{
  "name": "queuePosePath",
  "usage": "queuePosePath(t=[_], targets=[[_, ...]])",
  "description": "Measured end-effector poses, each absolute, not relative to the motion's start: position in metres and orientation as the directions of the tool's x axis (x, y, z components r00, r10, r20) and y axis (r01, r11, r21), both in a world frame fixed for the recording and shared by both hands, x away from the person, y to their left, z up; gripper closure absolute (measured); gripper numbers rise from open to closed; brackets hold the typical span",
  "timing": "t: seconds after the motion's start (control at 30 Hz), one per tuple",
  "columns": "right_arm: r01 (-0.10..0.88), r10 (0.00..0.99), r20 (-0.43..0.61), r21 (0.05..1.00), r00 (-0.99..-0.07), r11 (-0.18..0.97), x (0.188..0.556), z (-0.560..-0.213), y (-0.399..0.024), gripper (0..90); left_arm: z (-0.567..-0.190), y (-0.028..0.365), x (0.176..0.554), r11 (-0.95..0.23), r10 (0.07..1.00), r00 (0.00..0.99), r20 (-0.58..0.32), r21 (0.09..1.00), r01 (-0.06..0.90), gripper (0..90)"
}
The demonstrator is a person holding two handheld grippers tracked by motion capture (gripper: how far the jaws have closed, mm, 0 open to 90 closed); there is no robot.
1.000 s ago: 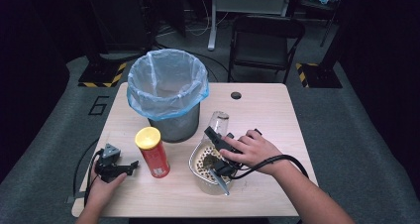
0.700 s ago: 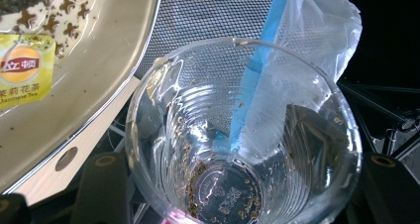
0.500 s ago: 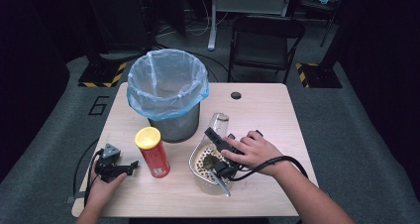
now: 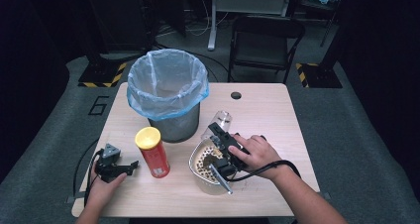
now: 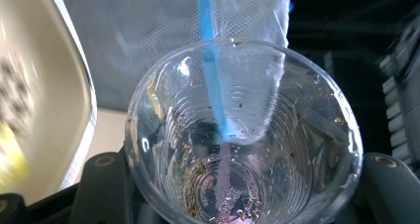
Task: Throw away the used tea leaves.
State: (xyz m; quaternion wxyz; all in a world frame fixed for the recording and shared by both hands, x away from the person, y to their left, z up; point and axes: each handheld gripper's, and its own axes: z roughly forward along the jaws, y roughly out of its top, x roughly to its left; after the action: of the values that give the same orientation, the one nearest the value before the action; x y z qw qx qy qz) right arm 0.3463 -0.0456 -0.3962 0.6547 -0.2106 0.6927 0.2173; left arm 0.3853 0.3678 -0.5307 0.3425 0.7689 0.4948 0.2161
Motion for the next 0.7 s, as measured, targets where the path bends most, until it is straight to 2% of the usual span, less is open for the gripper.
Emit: queuePosePath(t=[0.03, 0.07, 0.2, 0.23, 0.27, 0.3, 0.37, 0.43, 0.47, 0.5, 0.53, 0.57, 0.6, 0.63, 0.67, 0.7], targets=[[-0.576, -0.007, -0.999, 0.025, -0.054, 0.817, 0.346, -0.396, -0.046, 35.7, -0.531, 0.368, 0.385, -0.276, 0.909, 0.417, -0.007, 0.741, 0.613, 11.8], [-0.551, 0.131, -0.972, 0.219, -0.195, 0.805, 0.347, -0.388, -0.046, 35.5, -0.531, 0.368, 0.385, -0.276, 0.909, 0.417, -0.007, 0.741, 0.613, 11.8], [-0.455, 0.440, -0.800, 0.596, -0.408, 0.662, 0.352, -0.362, -0.056, 35.2, -0.531, 0.368, 0.385, -0.276, 0.909, 0.417, -0.007, 0.741, 0.613, 11.8], [-0.430, 0.497, -0.741, 0.669, -0.452, 0.607, 0.355, -0.356, -0.059, 35.1, -0.531, 0.368, 0.385, -0.276, 0.909, 0.417, -0.007, 0.740, 0.613, 11.8], [-0.430, 0.497, -0.741, 0.669, -0.452, 0.607, 0.355, -0.356, -0.059, 35.1, -0.531, 0.368, 0.385, -0.276, 0.909, 0.417, -0.007, 0.740, 0.613, 11.8], [-0.391, 0.542, -0.669, 0.740, -0.508, 0.547, 0.357, -0.350, -0.062, 34.8, -0.531, 0.368, 0.385, -0.275, 0.909, 0.417, -0.007, 0.741, 0.613, 11.8], [-0.232, 0.625, -0.415, 0.905, -0.662, 0.356, 0.367, -0.339, -0.072, 34.4, -0.531, 0.368, 0.385, -0.276, 0.909, 0.417, -0.007, 0.740, 0.613, 11.8], [-0.132, 0.640, -0.266, 0.959, -0.721, 0.251, 0.373, -0.336, -0.079, 34.5, -0.531, 0.368, 0.385, -0.276, 0.909, 0.417, -0.007, 0.741, 0.613, 11.8], [-0.132, 0.640, -0.266, 0.959, -0.721, 0.251, 0.373, -0.336, -0.079, 34.5, -0.531, 0.368, 0.385, -0.276, 0.909, 0.417, -0.007, 0.741, 0.613, 11.8], [-0.023, 0.617, -0.123, 0.986, -0.777, 0.168, 0.380, -0.334, -0.085, 34.8, -0.531, 0.368, 0.385, -0.276, 0.909, 0.417, -0.007, 0.741, 0.613, 11.8], [-0.023, 0.617, -0.123, 0.986, -0.777, 0.168, 0.380, -0.334, -0.085, 34.8, -0.531, 0.368, 0.385, -0.276, 0.909, 0.417, -0.007, 0.741, 0.613, 11.8], [0.088, 0.578, 0.014, 0.991, -0.816, 0.100, 0.385, -0.334, -0.088, 34.9, -0.531, 0.368, 0.385, -0.276, 0.909, 0.417, -0.007, 0.740, 0.613, 11.8], [0.088, 0.578, 0.014, 0.991, -0.816, 0.100, 0.385, -0.334, -0.088, 34.9, -0.531, 0.368, 0.385, -0.276, 0.909, 0.417, -0.007, 0.740, 0.613, 11.8], [0.178, 0.544, 0.118, 0.982, -0.831, 0.058, 0.390, -0.333, -0.091, 34.9, -0.531, 0.368, 0.385, -0.276, 0.909, 0.417, -0.007, 0.741, 0.613, 11.8], [0.178, 0.544, 0.118, 0.982, -0.831, 0.058, 0.390, -0.333, -0.091, 34.9, -0.531, 0.368, 0.385, -0.276, 0.909, 0.417, -0.007, 0.741, 0.613, 11.8], [0.214, 0.529, 0.162, 0.976, -0.833, 0.039, 0.391, -0.333, -0.093, 34.9, -0.531, 0.368, 0.385, -0.276, 0.909, 0.417, -0.007, 0.740, 0.613, 11.8]])
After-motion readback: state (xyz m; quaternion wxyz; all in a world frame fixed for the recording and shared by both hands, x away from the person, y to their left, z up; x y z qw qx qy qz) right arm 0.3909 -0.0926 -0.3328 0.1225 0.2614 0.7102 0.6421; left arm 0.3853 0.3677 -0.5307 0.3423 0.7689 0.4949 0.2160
